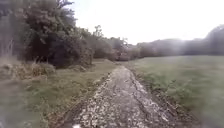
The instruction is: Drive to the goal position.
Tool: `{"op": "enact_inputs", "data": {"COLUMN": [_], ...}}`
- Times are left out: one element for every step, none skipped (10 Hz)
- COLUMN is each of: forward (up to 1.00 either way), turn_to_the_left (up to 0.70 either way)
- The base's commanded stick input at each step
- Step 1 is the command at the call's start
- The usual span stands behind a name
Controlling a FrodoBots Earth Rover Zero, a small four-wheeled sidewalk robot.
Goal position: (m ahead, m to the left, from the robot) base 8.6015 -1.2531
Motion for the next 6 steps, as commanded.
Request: {"op": "enact_inputs", "data": {"forward": [0.85, 0.85, 0.85, 0.85, 0.85, 0.85], "turn_to_the_left": [-0.26, -0.06, 0.0, 0.0, 0.0, 0.0]}}
